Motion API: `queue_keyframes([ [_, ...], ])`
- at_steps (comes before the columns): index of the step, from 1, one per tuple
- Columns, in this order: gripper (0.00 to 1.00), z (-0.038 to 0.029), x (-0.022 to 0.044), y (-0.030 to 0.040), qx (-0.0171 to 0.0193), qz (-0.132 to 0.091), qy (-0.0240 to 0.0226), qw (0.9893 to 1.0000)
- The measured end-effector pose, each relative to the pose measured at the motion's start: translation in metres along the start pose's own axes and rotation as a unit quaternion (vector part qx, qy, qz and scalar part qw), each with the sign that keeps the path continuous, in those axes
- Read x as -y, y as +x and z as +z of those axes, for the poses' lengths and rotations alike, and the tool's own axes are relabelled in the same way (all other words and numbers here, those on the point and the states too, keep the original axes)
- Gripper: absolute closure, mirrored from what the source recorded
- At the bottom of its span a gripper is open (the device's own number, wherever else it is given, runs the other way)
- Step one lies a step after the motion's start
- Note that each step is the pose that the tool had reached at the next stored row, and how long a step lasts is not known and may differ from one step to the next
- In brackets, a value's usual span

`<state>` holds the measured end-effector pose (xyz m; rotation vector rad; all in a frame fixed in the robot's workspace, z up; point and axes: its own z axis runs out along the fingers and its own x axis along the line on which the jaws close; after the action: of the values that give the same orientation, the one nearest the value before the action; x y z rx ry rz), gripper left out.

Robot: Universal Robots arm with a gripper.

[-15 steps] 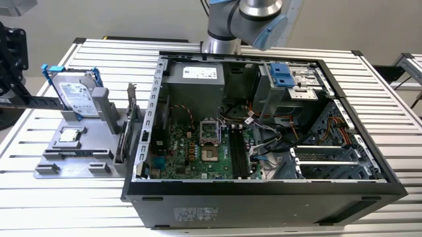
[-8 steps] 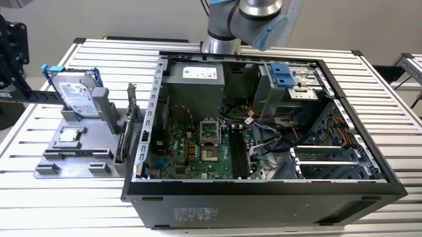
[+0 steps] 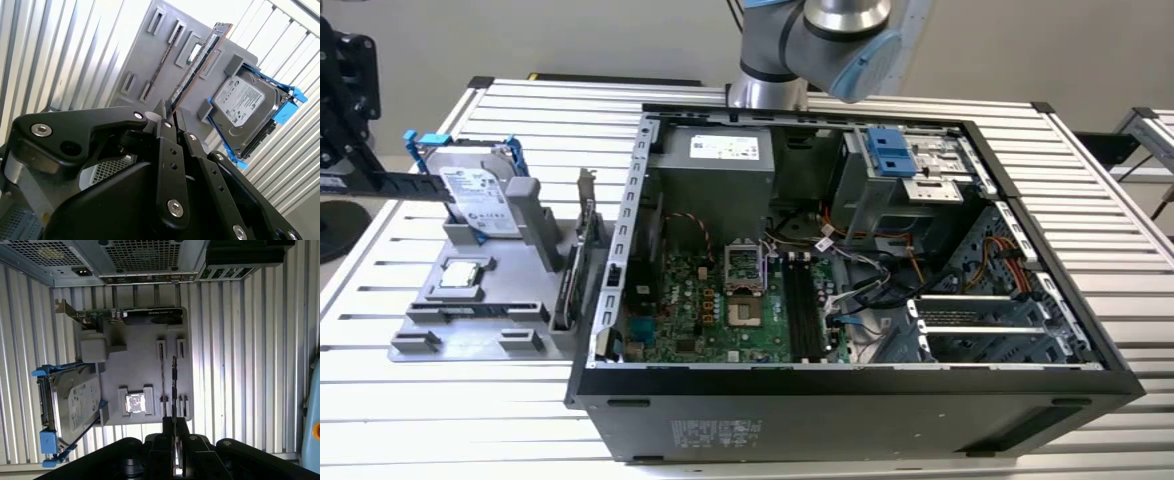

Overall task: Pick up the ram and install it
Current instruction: 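Pick up the ram and move it above insertion slot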

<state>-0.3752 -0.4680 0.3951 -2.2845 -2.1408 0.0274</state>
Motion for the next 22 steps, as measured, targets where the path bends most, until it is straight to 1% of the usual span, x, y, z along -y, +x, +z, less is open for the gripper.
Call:
queue_keyframes([
  [2, 1.0, -0.0004, 0.0001, 0.0014, 0.0002, 0.0, 0.0, 1.0],
  [7, 1.0, -0.0006, -0.0006, 0.0016, 0.0007, 0.0, 0.0, 1.0],
  [16, 1.0, -0.0006, -0.0128, 0.0024, 0.0006, -0.002, -0.0001, 1.0],
  [22, 1.0, -0.0008, -0.0188, 0.0028, 0.0007, -0.003, -0.0001, 1.0],
])
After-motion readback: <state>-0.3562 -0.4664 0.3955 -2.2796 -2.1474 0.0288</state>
